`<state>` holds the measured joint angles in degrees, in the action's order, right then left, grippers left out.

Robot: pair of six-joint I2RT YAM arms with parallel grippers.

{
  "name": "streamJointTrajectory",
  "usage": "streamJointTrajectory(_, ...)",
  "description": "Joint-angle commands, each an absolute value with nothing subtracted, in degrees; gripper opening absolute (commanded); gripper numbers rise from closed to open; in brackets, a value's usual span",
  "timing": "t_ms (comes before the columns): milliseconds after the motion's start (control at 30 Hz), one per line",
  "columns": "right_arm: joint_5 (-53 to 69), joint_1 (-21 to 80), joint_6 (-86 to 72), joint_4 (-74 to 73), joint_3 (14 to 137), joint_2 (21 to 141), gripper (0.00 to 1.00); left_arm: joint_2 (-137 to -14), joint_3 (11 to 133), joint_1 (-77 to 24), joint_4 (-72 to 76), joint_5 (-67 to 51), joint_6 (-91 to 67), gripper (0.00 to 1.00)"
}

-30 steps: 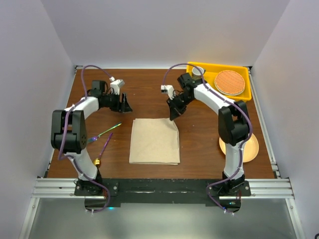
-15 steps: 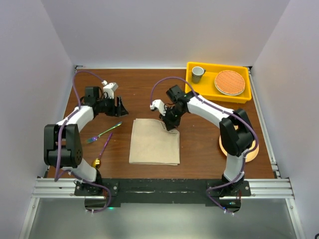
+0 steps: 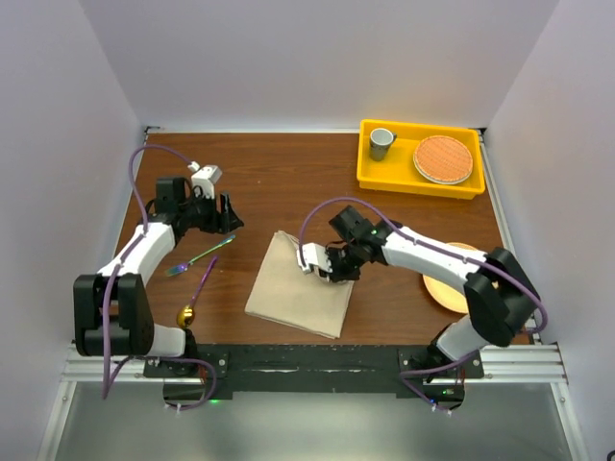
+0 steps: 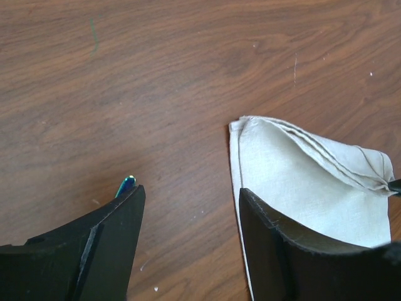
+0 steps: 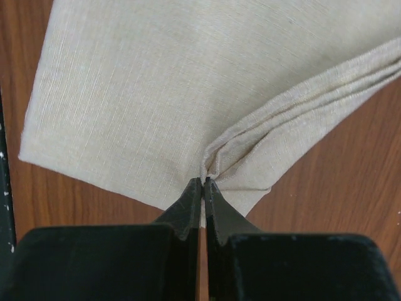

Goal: Fold the napkin into a case and place the utensils inside
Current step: Fold the lower triangle-folded napkin at the center of the board.

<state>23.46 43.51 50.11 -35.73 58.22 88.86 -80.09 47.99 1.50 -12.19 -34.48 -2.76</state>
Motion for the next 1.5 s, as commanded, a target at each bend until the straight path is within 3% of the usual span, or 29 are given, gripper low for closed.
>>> streamJointTrajectory(0,23.20,45.78,59.04,-30.06,52.22,81.92,0.00,-75.24,46.85,1.85,-14.41,-35.85,-0.27,0.67)
streamJointTrajectory(333,16.18,49.92,66.09,-21.19,44.47,87.35,0.00,-70.76,46.67,1.93,-19.60,-43.76,12.46,0.62)
streamJointTrajectory(567,14.50,49.83,70.75,-21.09,45.26,89.56,0.00,-66.26,44.90,0.71,-21.86,-50.00,47.73,0.70)
streamJointTrajectory(667,14.33,49.92,71.54,-22.06,44.83,88.25,0.00,-71.26,49.28,-4.11,-25.73,-47.99,56.65,0.68)
streamJointTrajectory(833,13.80,49.92,72.25,-22.76,43.86,86.84,0.00,-82.25,56.68,-8.78,-28.12,-46.41,62.92,0.54)
streamJointTrajectory(1133,14.06,49.92,69.00,-23.47,46.14,87.80,0.00,-94.56,66.00,-14.50,-30.49,-43.95,69.34,0.52)
streamJointTrajectory(1467,14.24,49.92,67.59,-23.38,46.23,88.42,0.00,-100.19,66.18,-17.22,-31.02,-40.26,75.93,0.48)
